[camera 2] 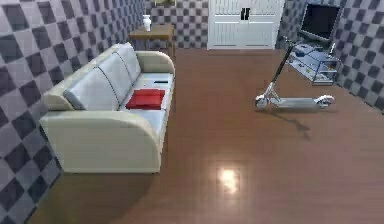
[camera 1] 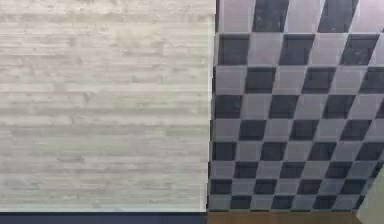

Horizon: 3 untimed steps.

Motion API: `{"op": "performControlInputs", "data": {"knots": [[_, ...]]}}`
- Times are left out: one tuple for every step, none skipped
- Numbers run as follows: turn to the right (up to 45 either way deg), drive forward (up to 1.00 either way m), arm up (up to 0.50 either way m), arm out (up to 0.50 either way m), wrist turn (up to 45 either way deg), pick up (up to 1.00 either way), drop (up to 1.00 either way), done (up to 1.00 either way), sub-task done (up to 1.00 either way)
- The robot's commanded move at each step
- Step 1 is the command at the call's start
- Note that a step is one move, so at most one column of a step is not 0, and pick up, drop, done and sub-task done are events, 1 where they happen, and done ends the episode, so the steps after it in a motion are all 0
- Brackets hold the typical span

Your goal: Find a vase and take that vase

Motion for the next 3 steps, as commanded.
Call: {"op": "performControlInputs", "data": {"knots": [[45.0,0.0,0.0,0.0,0.0,0.0,0.0,0.0,0.0],[45.0,0.0,0.0,0.0,0.0,0.0,0.0,0.0,0.0],[6.0,0.0,0.0,0.0,0.0,0.0,0.0,0.0,0.0]]}}
